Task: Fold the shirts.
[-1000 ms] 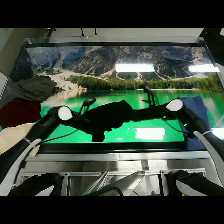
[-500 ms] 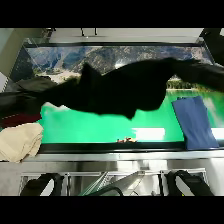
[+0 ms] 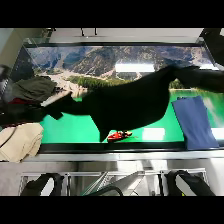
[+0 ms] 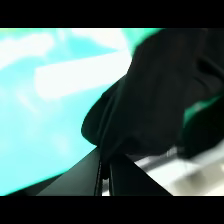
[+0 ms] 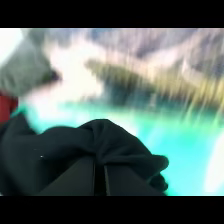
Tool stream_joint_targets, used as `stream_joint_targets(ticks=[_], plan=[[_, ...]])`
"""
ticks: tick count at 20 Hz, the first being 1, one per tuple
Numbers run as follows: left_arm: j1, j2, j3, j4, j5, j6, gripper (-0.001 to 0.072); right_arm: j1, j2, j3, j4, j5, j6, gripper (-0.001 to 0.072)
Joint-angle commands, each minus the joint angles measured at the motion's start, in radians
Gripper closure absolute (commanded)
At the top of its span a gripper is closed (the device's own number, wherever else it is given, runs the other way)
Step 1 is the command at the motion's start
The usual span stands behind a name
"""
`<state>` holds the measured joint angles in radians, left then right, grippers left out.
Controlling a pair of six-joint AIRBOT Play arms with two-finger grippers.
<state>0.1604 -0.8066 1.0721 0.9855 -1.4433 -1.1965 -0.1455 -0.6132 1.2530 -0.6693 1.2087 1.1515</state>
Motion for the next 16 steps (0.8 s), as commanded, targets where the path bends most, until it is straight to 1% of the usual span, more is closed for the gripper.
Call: stream_joint_targets(ticks=[1, 5, 7, 8, 9, 10, 13, 16], plan=[[-0.065, -0.141, -0.138, -0.017, 0.078, 0.082, 0.0694, 0.009, -0.164, -0.074, 0.000, 0.113, -0.032, 0.0690], [-0.130, -0.348, -0.195, -0.017, 0.236, 0.109, 0.0694, 0.072, -0.396, -0.145, -0.001, 0.016, -0.095, 0.0690], [-0.146, -0.447, -0.166, -0.011, 0.267, 0.108, 0.0691, 0.098, -0.503, -0.145, 0.001, -0.050, -0.110, 0.0679], [-0.145, -0.488, -0.132, -0.008, 0.256, 0.108, 0.0677, 0.099, -0.538, -0.145, 0.001, -0.080, -0.113, 0.0532], [-0.133, -0.525, -0.080, -0.009, 0.218, 0.107, 0.0278, 0.093, -0.560, -0.143, -0.002, -0.101, -0.112, 0.0263], [-0.116, -0.552, -0.027, -0.009, 0.177, 0.078, 0.0014, 0.073, -0.565, -0.135, -0.001, -0.101, -0.112, 0.0167], [-0.062, -0.565, 0.100, -0.009, 0.076, 0.043, 0.0013, -0.041, -0.507, -0.106, -0.002, -0.042, -0.092, 0.0166], [-0.013, -0.518, 0.082, -0.009, 0.056, 0.035, 0.0013, -0.170, -0.403, -0.144, -0.038, 0.070, -0.032, 0.0166]])
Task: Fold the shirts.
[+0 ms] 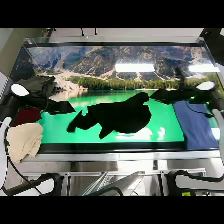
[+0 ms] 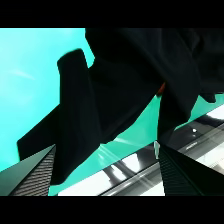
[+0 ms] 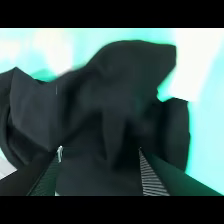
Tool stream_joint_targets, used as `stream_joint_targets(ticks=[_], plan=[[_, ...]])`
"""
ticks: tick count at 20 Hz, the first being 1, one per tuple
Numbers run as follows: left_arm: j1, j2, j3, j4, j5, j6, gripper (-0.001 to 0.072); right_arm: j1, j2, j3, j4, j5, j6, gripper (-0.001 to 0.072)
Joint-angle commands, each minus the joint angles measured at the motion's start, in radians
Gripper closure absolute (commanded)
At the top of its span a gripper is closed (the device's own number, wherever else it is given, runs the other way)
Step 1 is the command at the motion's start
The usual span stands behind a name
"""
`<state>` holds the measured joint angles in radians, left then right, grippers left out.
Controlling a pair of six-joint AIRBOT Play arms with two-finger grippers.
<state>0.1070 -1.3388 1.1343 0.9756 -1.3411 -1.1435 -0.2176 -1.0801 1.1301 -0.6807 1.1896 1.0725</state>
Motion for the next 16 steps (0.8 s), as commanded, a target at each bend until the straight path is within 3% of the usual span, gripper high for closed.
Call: stream_joint_targets(ticks=[1, 6, 7, 16], plan=[[0.051, 0.031, -0.014, 0.002, -0.045, -0.018, 0.0013, -0.119, 0.105, -0.066, -0.027, 0.119, 0.063, 0.0166], [0.077, 0.056, -0.226, 0.024, 0.056, -0.008, 0.0013, -0.066, 0.259, -0.368, -0.023, 0.060, 0.073, 0.0150], [0.069, 0.048, -0.253, 0.020, 0.078, -0.008, 0.0013, -0.043, 0.264, -0.425, -0.014, 0.025, 0.081, 0.0085], [-0.035, -0.025, -0.279, 0.019, 0.193, 0.002, 0.0013, 0.346, 0.086, -0.533, 0.111, -0.273, 0.101, 0.0072]])
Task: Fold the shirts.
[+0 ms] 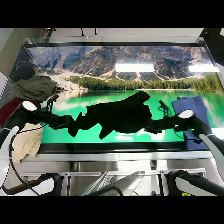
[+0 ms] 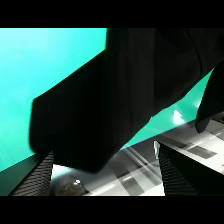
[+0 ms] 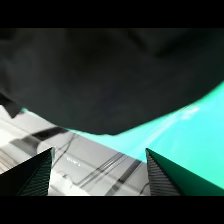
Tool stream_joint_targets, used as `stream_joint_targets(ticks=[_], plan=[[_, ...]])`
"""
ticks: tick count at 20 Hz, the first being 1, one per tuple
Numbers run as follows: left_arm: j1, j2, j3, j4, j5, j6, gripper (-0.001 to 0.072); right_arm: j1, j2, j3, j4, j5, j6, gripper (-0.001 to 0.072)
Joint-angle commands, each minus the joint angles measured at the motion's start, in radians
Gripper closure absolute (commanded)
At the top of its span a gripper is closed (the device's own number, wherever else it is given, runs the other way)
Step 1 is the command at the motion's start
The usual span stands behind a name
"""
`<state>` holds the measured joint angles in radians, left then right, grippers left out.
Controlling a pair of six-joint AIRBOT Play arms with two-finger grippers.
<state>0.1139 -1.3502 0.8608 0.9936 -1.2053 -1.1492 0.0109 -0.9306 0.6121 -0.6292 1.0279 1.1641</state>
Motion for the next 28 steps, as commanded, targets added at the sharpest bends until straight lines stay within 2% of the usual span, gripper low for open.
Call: stream_joint_targets(ticks=[1, 5, 6, 7, 8, 10, 12, 13, 14, 15, 17, 20, 24, 28], plan=[[-0.058, -0.013, -0.005, 0.000, 0.079, 0.008, 0.0013, 0.153, -0.092, -0.015, 0.103, -0.142, -0.010, 0.0073], [-0.124, -0.013, -0.005, 0.001, 0.136, 0.008, 0.0013, 0.205, -0.165, -0.012, 0.379, -0.191, -0.209, 0.0077], [-0.137, -0.013, -0.005, 0.001, 0.149, 0.008, 0.0013, 0.203, -0.173, -0.008, 0.430, -0.194, -0.253, 0.0141], [-0.147, -0.013, -0.005, 0.001, 0.162, 0.008, 0.0014, 0.203, -0.179, 0.000, 0.483, -0.195, -0.304, 0.0267], [-0.156, -0.013, -0.005, 0.002, 0.170, 0.008, 0.0014, 0.203, -0.180, 0.009, 0.537, -0.194, -0.348, 0.0304], [-0.165, -0.013, -0.005, 0.010, 0.185, 0.008, 0.0018, 0.203, -0.179, 0.028, 0.617, -0.193, -0.404, 0.0457], [-0.164, -0.013, -0.005, 0.010, 0.189, 0.011, 0.0318, 0.204, -0.179, 0.057, 0.627, -0.193, -0.409, 0.0594], [-0.159, -0.013, -0.005, 0.010, 0.190, 0.027, 0.0448, 0.204, -0.179, 0.072, 0.627, -0.190, -0.409, 0.0625], [-0.158, -0.013, -0.005, 0.010, 0.194, 0.027, 0.0596, 0.204, -0.176, 0.087, 0.627, -0.190, -0.409, 0.0692], [-0.157, -0.013, -0.005, 0.008, 0.205, 0.033, 0.0694, 0.204, -0.166, 0.100, 0.627, -0.190, -0.410, 0.0690], [-0.157, -0.013, 0.012, 0.010, 0.216, 0.034, 0.0696, 0.202, -0.126, 0.136, 0.626, -0.190, -0.410, 0.0690], [-0.153, 0.054, 0.137, 0.010, 0.157, 0.034, 0.0696, 0.150, -0.007, 0.239, 0.623, -0.149, -0.409, 0.0690], [-0.086, 0.277, 0.438, 0.009, 0.046, 0.032, 0.0696, -0.036, 0.209, 0.451, 0.623, -0.094, -0.409, 0.0690], [0.038, 0.486, 0.807, 0.008, 0.038, 0.019, 0.0697, -0.229, 0.420, 0.626, 0.623, -0.037, -0.364, 0.0690]])
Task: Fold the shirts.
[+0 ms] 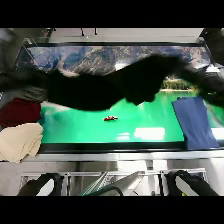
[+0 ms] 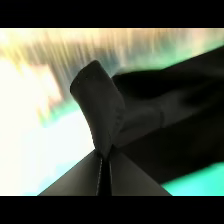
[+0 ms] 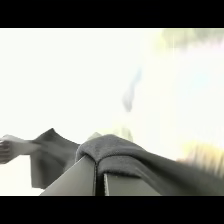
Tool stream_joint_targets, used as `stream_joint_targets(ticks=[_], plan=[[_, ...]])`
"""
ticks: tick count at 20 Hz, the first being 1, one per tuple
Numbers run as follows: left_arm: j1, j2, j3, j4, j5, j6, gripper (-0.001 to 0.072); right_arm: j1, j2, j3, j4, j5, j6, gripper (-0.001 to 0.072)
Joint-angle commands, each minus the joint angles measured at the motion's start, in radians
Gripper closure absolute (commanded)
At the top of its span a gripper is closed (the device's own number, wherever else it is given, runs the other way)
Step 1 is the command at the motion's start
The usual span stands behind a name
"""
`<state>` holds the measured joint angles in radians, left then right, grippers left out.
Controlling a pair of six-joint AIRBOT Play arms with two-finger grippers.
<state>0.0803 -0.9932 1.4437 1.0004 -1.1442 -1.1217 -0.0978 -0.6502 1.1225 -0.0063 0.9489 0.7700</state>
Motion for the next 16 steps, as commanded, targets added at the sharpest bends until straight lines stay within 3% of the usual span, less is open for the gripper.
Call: stream_joint_targets(ticks=[1, 4, 7, 12, 16], plan=[[0.106, 0.164, 0.309, 0.002, -0.024, -0.008, 0.0697, -0.150, 0.190, 0.135, 0.000, 0.050, 0.031, 0.0690], [0.194, 0.216, 0.456, 0.000, -0.031, -0.008, 0.0697, -0.182, 0.307, 0.145, -0.045, 0.072, 0.042, 0.0690], [0.192, 0.179, 0.446, -0.037, -0.116, -0.005, 0.0697, -0.183, 0.317, 0.140, -0.216, 0.134, 0.188, 0.0690], [0.014, 0.000, 0.276, -0.024, -0.160, 0.037, 0.0697, -0.182, 0.186, 0.017, -0.234, 0.266, 0.204, 0.0690], [-0.100, -0.182, 0.148, -0.023, -0.169, 0.040, 0.0696, -0.177, 0.035, -0.161, -0.236, 0.287, 0.211, 0.0690]])
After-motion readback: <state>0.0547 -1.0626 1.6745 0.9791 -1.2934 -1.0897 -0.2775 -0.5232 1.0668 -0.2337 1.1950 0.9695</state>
